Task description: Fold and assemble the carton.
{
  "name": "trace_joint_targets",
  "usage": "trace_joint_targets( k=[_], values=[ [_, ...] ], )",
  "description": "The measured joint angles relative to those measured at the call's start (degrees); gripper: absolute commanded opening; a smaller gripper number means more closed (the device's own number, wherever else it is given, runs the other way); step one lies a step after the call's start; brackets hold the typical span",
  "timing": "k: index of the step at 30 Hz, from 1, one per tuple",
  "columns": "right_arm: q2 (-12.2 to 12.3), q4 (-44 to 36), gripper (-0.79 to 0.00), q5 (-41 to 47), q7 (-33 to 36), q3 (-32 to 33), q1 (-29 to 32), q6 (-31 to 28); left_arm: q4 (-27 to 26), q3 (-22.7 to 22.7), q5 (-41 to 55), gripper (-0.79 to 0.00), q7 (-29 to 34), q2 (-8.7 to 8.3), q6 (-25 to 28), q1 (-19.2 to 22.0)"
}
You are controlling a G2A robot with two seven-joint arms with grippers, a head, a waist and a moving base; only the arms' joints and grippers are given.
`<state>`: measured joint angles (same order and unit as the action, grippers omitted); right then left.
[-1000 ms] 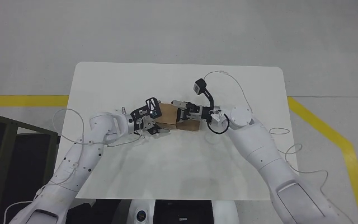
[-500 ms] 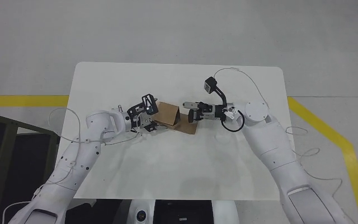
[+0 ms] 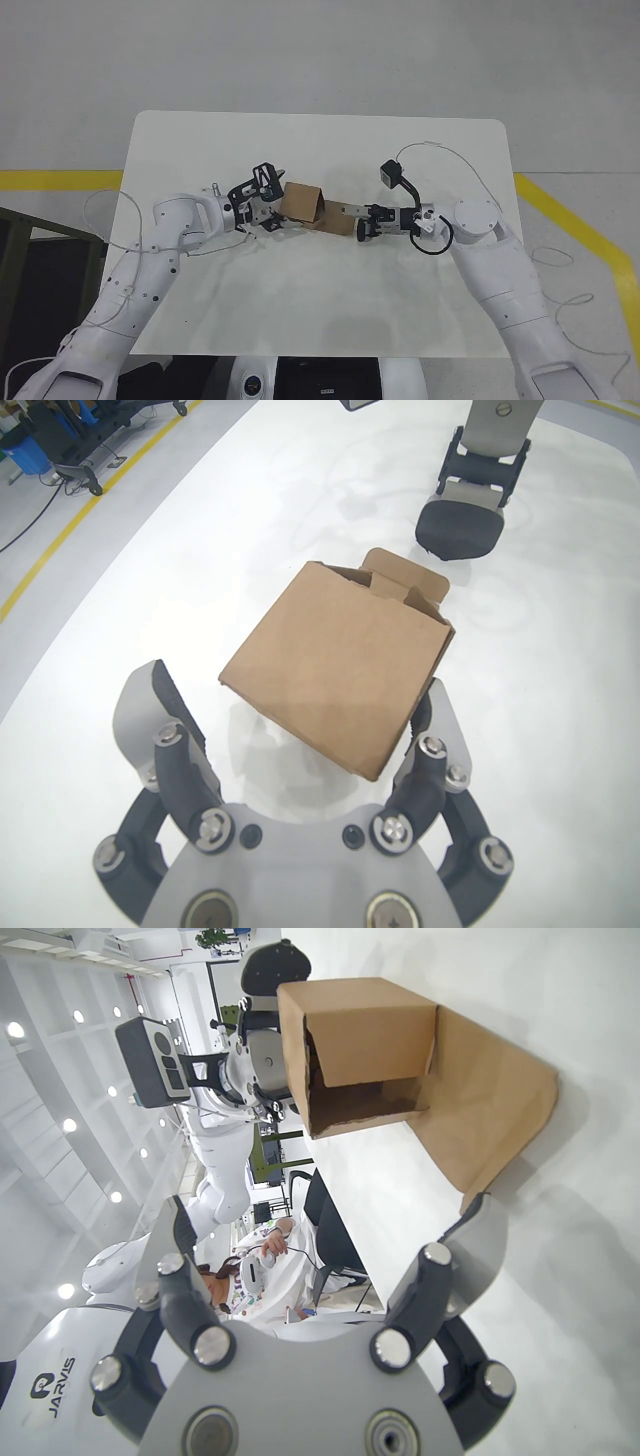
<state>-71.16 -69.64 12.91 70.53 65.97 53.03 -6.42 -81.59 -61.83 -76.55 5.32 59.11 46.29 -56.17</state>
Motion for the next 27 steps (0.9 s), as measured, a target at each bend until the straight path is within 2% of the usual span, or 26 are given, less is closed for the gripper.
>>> trace_joint_targets(
  k=[6,14,27],
  values=[
    [-0.15,2.81,0.0,0.38,-0.12,-1.49,-0.67,-2.44,0.48,0.86,-0.46,0.0,-0.41,0.29,-0.37,0.62],
    [-0.93,9.65,0.0,3.16,-1.34,-3.28,-3.64,-8.95,0.7,0.96,-0.93,0.0,-0.86,0.37,-0.23,0.76],
    [-3.1,19.72,0.0,10.09,-0.81,-7.15,-8.37,-13.83,0.16,0.44,-1.49,0.0,-1.13,0.23,0.38,0.23]
  ],
)
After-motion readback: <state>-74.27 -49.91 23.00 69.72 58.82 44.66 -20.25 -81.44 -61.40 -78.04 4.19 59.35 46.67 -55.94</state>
